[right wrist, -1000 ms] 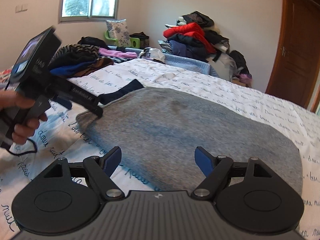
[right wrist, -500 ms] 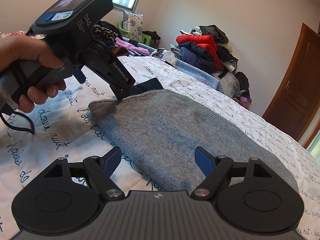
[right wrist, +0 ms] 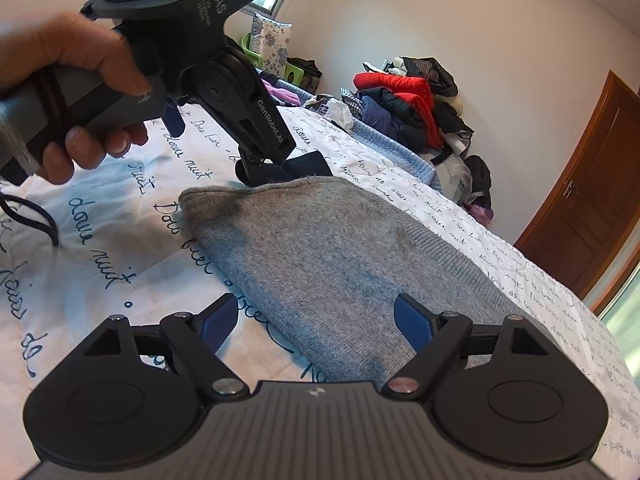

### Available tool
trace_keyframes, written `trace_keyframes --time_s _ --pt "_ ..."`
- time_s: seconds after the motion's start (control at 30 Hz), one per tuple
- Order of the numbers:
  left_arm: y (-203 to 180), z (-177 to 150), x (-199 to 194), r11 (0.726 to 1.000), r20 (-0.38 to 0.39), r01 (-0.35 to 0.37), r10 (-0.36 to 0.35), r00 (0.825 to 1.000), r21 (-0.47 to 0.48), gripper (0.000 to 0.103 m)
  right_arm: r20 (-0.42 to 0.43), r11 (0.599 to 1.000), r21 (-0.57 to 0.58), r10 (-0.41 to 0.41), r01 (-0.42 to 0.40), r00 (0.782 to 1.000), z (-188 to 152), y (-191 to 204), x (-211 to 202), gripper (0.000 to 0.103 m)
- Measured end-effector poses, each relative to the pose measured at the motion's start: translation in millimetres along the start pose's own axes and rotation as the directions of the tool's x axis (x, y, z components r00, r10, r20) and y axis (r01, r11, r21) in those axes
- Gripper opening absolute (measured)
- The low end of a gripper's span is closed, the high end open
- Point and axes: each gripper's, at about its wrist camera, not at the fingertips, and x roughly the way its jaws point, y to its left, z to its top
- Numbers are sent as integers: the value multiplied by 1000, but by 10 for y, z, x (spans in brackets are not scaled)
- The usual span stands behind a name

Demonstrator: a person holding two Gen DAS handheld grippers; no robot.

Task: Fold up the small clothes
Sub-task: 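Move both grippers to the side edge of the folded sweater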

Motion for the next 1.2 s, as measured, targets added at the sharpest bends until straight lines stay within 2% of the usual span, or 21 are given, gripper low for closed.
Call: trace_keyframes --time_s 0.13,0.37,0.53,0.7,0.83,1.0,1.07,1.17,1.2 --pt "-5 47 55 1000 -1 -2 2 1000 10 93 -8 1000 -21 -20 20 1000 -13 48 47 86" --pt "49 234 232 998 0 54 -54 999 16 93 -25 998 -45 -45 44 999 -22 98 158 86" --pt "142 391 455 989 -47 143 -145 988 -36 93 -17 994 -82 -71 70 997 0 190 233 86" --pt "79 483 620 964 -85 264 -264 961 -11 93 9 982 -147 -119 119 993 25 314 310 86" --pt "56 540 780 950 -120 311 -313 942 -36 93 36 972 -179 -145 149 989 52 388 359 85" --pt "118 584 982 929 -136 352 -366 921 -119 93 69 957 -222 -174 185 982 96 485 418 85" --pt "158 619 1035 899 -126 398 -423 897 -180 94 91 948 -248 -182 199 979 98 549 422 85" --pt "170 690 1120 841 -119 473 -515 849 -263 94 126 934 -278 -196 225 972 114 623 424 85" --pt "150 710 1140 829 -121 487 -532 838 -276 94 135 931 -283 -200 231 971 114 630 439 85"
